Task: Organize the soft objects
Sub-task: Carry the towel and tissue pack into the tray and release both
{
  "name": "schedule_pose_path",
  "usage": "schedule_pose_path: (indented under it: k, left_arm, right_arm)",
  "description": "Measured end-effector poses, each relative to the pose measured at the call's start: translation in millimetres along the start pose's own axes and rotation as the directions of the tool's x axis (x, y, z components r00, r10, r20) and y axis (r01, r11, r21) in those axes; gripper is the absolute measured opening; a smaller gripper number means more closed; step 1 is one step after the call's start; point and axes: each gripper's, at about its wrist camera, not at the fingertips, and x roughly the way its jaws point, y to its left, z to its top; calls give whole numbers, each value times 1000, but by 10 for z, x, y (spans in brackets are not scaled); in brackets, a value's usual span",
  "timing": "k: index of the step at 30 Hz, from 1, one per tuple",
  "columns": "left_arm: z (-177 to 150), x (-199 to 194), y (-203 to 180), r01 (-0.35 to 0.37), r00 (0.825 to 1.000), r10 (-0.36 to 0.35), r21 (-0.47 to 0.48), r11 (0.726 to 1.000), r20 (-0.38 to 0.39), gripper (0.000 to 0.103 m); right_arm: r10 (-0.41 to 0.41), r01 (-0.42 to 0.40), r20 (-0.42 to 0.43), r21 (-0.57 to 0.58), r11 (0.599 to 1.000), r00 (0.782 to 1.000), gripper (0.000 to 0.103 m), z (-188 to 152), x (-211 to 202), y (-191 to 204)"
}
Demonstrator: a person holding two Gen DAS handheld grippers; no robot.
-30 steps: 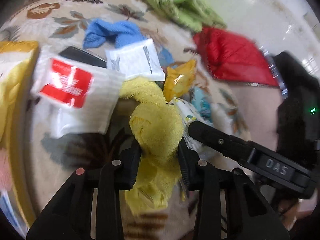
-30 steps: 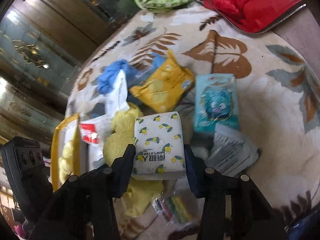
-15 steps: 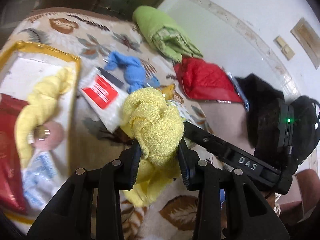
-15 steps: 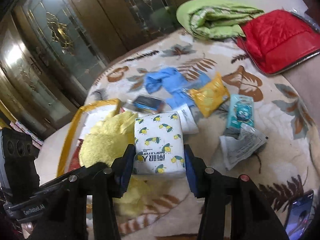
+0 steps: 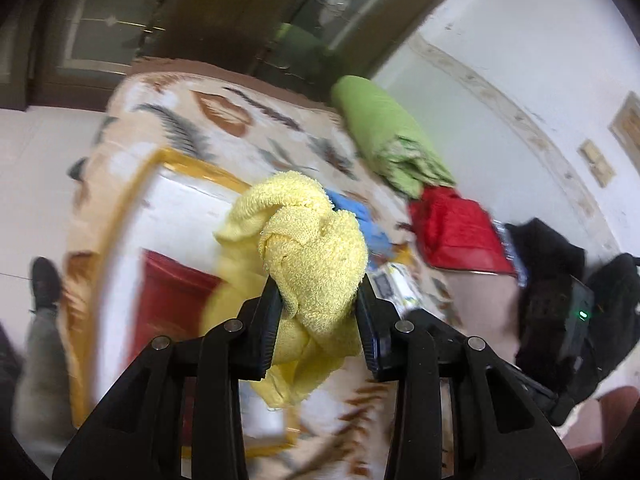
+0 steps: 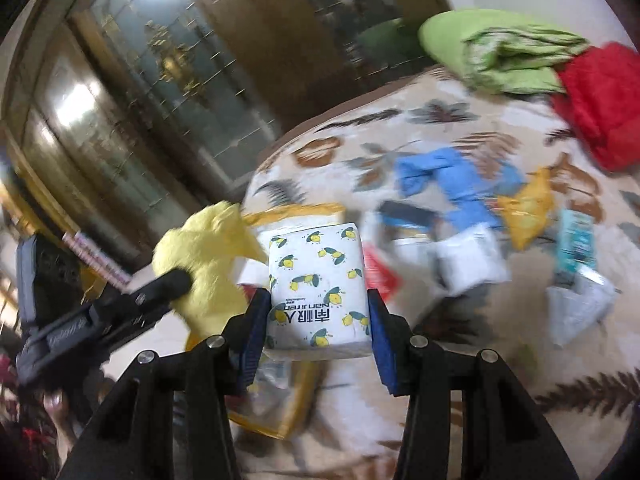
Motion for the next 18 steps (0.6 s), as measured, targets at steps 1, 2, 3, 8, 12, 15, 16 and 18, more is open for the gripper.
schedule_pose_path:
  k: [1, 2, 3, 8, 12, 15, 16, 18]
  left_arm:
    - [41, -1, 70, -17, 1000, 17, 0, 1000, -3, 35]
    - [94, 12, 149, -37, 999, 37, 0, 999, -7, 35]
    - [155, 27, 244, -55, 998, 55, 7, 998, -12, 35]
    - [359, 251, 627, -120, 992, 121, 20, 993, -29, 35]
    - [312, 424, 739, -175, 984, 176, 25, 984, -40, 35]
    - [237, 572, 796, -192, 979, 193, 21, 981, -59, 35]
    - [220, 625, 792, -208, 976, 210, 32, 978, -63, 35]
    - [195, 742, 837, -233, 968, 235, 33, 972, -84, 36]
  right_arm:
    - [5, -5, -10, -6, 1000, 1000, 47, 12, 75, 43]
    - [22, -22, -30, -8, 1000, 999, 47, 36, 213, 107]
    - [33, -33, -46, -7, 999, 998, 47, 53, 328, 153]
    - [16, -19, -95, -28, 999, 995, 47, 176, 798, 293]
    - [-33, 27, -126, -49, 998, 992, 48, 298, 1134, 345]
    - [-67, 57, -146, -69, 996, 987, 48, 309, 1345, 346]
    - [-78, 68, -150, -73, 995, 986, 48, 303, 1365, 356]
    - [-81, 74, -174, -47, 996, 981, 50, 297, 1466, 309]
